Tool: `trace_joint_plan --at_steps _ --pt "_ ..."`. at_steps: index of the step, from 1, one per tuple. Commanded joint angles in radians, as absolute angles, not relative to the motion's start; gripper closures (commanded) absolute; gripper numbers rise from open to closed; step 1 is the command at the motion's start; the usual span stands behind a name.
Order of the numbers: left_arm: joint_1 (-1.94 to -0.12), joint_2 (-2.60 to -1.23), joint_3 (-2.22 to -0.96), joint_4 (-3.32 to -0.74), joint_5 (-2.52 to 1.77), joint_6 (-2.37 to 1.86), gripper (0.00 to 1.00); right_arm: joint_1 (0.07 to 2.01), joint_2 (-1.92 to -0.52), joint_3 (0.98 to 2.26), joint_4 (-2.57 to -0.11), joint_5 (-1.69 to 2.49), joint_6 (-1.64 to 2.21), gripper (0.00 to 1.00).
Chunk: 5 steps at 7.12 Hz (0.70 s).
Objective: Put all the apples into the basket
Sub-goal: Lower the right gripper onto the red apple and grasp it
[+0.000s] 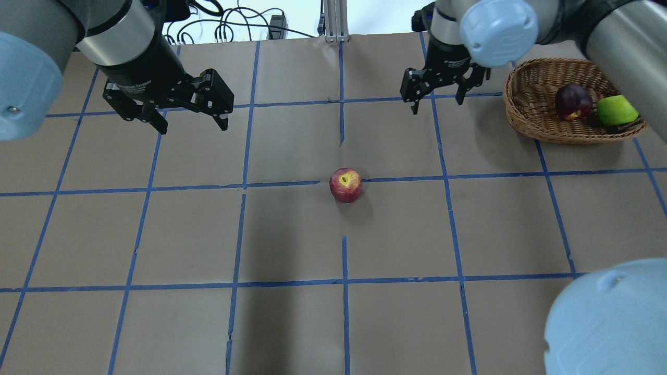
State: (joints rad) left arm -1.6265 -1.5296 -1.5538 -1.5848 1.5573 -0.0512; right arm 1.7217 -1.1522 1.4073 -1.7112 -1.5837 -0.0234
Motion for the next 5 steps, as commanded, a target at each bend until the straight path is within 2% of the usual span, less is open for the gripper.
trace_joint_plan --at_steps 1,5 --pt "-1.625 -1.52 -1.555 -1.617 1.572 -0.048 0.0 1.813 -1.131 1.497 -1.792 -1.435 0.173 0.0" --pt "-1.614 -1.528 -1.552 -1.724 1.559 -0.104 0.0 1.904 -1.036 1.568 -1.968 -1.416 0.31 0.0"
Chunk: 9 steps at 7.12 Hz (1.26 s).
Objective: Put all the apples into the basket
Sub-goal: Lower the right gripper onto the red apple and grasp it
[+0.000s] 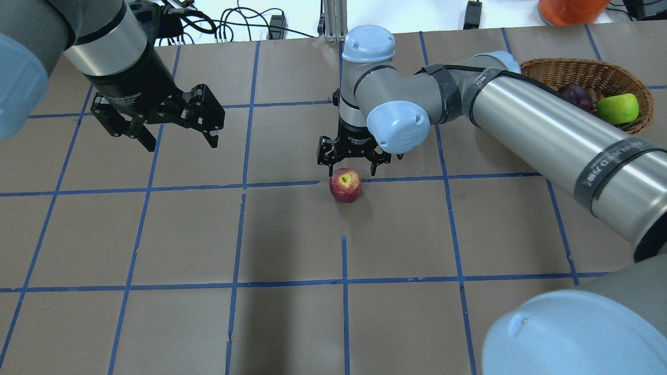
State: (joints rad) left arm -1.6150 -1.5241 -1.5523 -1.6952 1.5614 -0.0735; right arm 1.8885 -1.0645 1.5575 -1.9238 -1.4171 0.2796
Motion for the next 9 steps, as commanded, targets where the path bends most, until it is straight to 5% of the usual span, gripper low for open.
trace_joint_plan --at_steps 1,5,6,7,8,9 --pt "-1.614 -1.529 -1.551 -1.721 1.546 -0.11 0.0 1.905 -1.025 1.571 -1.968 -1.42 0.31 0.0" --pt "-1.614 -1.528 -1.551 -1.713 1.546 -0.112 0.0 1.905 -0.994 1.583 -1.976 -1.414 0.31 0.0" --pt "-1.614 -1.526 -1.551 -1.713 1.546 -0.113 0.0 1.904 -0.993 1.586 -2.043 -1.425 0.313 0.24" --pt "-1.614 -1.526 -1.551 -1.712 1.546 -0.114 0.0 1.902 -1.0 1.586 -2.045 -1.431 0.305 0.79" --pt "-1.614 -1.526 -1.549 -1.71 1.548 -0.112 0.0 1.901 -1.005 1.58 -2.043 -1.428 0.302 1.0" --pt "-1.612 -1.526 -1.549 -1.707 1.548 -0.112 0.0 1.876 -1.032 1.566 -2.013 -1.428 0.301 1.0"
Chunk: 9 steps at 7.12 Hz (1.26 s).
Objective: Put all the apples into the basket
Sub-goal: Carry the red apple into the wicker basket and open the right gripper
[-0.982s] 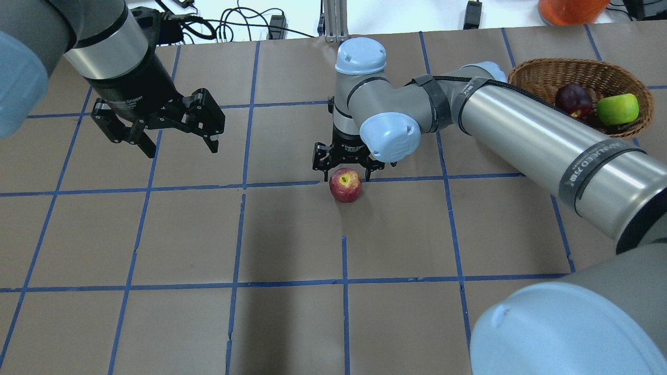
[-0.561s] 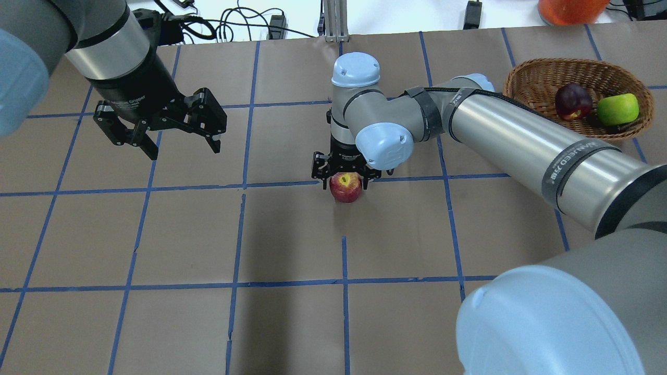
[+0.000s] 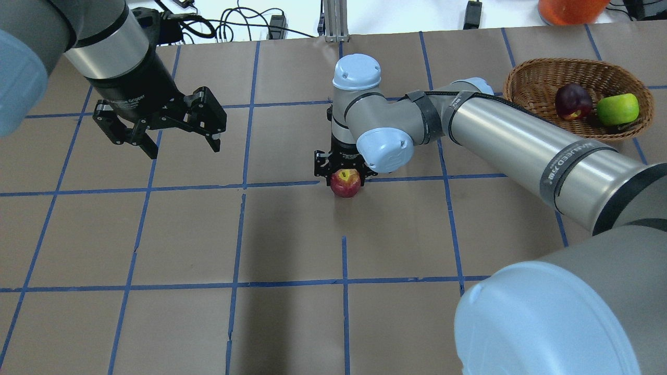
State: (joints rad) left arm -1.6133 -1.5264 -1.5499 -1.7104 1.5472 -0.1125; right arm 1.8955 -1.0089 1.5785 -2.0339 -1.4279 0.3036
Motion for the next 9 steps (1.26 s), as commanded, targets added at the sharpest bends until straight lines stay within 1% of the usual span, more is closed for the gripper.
trace_joint_plan --at_steps 1,2,3,4,5,6,7,8,9 --pt "-1.614 -1.526 -1.549 -1.697 1.548 -0.112 0.0 1.82 -1.102 1.568 -1.991 -1.431 0.298 1.0" --pt "-1.614 -1.526 -1.551 -1.697 1.548 -0.112 0.0 1.687 -1.158 1.569 -1.912 -1.443 0.247 1.0" --pt "-1.614 -1.526 -1.551 -1.695 1.548 -0.112 0.0 1.531 -1.201 1.562 -1.869 -1.457 0.116 1.0" --pt "-1.612 -1.526 -1.551 -1.695 1.548 -0.112 0.0 1.414 -1.216 1.528 -1.855 -1.466 0.021 1.0" --pt "-1.612 -1.526 -1.549 -1.692 1.548 -0.112 0.0 1.348 -1.206 1.47 -1.833 -1.555 -0.1 1.0" --pt "-1.612 -1.526 -1.551 -1.692 1.546 -0.112 0.0 1.321 -1.189 1.413 -1.838 -1.622 -0.215 1.0" --pt "-1.614 -1.526 -1.551 -1.692 1.546 -0.112 0.0 1.298 -1.139 1.382 -1.844 -1.653 -0.306 1.0" --pt "-1.614 -1.526 -1.551 -1.692 1.548 -0.112 0.0 1.276 -1.084 1.375 -1.853 -1.645 -0.313 1.0" --pt "-1.614 -1.526 -1.551 -1.692 1.548 -0.112 0.0 1.263 -1.048 1.371 -1.927 -1.647 -0.324 1.0"
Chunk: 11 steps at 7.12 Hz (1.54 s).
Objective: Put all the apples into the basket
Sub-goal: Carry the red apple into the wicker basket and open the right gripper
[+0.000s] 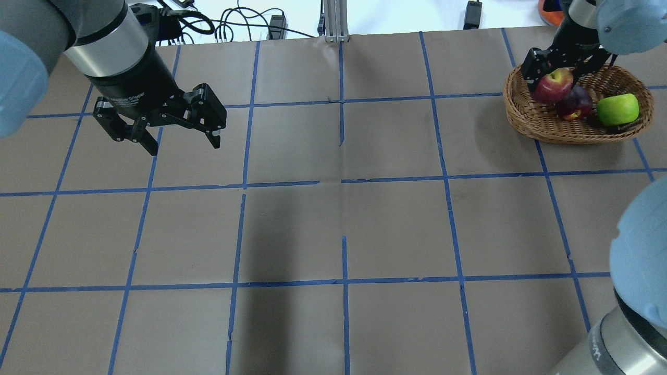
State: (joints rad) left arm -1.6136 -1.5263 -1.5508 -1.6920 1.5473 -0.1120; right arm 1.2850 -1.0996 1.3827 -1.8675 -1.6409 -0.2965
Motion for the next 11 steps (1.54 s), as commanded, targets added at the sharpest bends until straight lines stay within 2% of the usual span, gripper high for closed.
trace_joint_plan --at_steps 1,2,3,4,5,7,8,11 --pt "-1.614 -1.526 -1.549 -1.69 1.548 -0.112 0.0 1.253 -1.017 1.37 -1.96 -1.649 -0.34 0.93" --pt "-1.614 -1.526 -1.551 -1.68 1.546 -0.112 0.0 1.24 -0.997 1.371 -1.977 -1.646 -0.341 0.86" --pt "-1.614 -1.526 -1.551 -1.68 1.548 -0.112 0.0 1.238 -0.986 1.38 -1.976 -1.631 -0.334 0.55" --pt "-1.614 -1.526 -1.551 -1.68 1.548 -0.112 0.0 1.238 -0.985 1.387 -1.976 -1.629 -0.331 0.16" --pt "-1.614 -1.526 -1.551 -1.68 1.548 -0.112 0.0 1.238 -0.985 1.387 -1.964 -1.631 -0.33 0.0" --pt "-1.614 -1.526 -1.551 -1.68 1.548 -0.113 0.0 1.233 -0.995 1.388 -1.932 -1.634 -0.33 0.0" --pt "-1.614 -1.526 -1.551 -1.678 1.548 -0.114 0.0 1.233 -1.021 1.369 -1.825 -1.632 -0.33 0.0" --pt "-1.614 -1.526 -1.551 -1.678 1.548 -0.114 0.0 1.268 -1.234 1.382 -1.56 -1.536 -0.238 0.0"
